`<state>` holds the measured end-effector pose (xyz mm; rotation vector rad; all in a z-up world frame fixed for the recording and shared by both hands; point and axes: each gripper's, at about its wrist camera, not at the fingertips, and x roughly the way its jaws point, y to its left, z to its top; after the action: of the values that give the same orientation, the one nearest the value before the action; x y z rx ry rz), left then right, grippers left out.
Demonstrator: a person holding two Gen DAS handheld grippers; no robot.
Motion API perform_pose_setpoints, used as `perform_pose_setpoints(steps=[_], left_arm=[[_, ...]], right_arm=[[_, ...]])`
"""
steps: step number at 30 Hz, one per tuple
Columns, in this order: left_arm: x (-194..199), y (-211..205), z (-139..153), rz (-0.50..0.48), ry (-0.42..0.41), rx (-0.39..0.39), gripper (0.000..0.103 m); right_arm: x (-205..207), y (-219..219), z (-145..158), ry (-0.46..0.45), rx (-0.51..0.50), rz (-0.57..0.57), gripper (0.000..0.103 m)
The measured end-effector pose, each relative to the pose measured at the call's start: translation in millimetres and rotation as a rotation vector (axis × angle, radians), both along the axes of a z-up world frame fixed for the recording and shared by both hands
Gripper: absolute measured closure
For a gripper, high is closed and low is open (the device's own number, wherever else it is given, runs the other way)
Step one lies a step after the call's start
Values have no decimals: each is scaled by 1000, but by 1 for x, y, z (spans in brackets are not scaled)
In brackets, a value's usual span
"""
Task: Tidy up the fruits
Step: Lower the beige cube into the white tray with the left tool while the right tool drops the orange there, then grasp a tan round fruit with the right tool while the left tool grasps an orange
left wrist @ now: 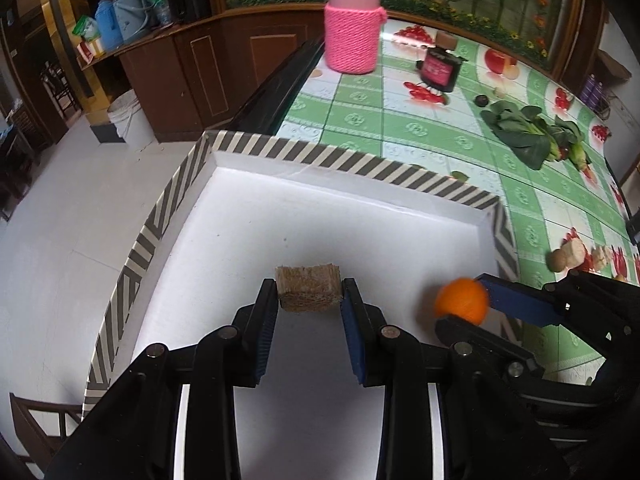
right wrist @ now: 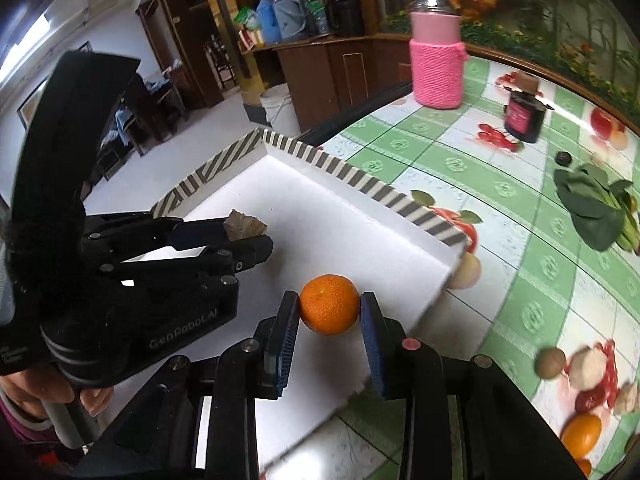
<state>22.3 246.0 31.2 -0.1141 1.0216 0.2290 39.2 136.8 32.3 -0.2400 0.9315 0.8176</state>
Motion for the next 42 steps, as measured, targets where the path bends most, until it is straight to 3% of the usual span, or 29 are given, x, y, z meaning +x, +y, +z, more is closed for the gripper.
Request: perform_pose_setpoints(steps=[4, 6, 8, 13, 15, 21, 32, 42], left_arm=[[0, 3, -5, 17, 7, 11, 72], [-2, 3, -5, 21, 8, 17, 64], [-4, 5, -4, 32, -2, 13, 45], [-13, 2, 5, 45, -37, 12, 30], [-17, -1, 8, 42, -48, 20, 30], [-34, -16, 22, 30, -98, 25, 30], [-60, -73, 42, -82, -167, -3, 30], [-66, -136, 33, -198, -133, -68, 30]], right_arm=[[3, 5, -7, 1, -14, 0, 70], [2, 4, -6, 0, -16, 0, 67], [-1, 0, -3, -3, -14, -7, 63], [-16, -19, 16, -37, 37, -25, 46], [-21, -29, 23, -47, 48, -44, 38], [-37, -62, 37, -74, 82, -90, 30], [-76, -155, 45, -125, 64, -243, 30], [-117, -285, 44, -143, 4, -481, 27]])
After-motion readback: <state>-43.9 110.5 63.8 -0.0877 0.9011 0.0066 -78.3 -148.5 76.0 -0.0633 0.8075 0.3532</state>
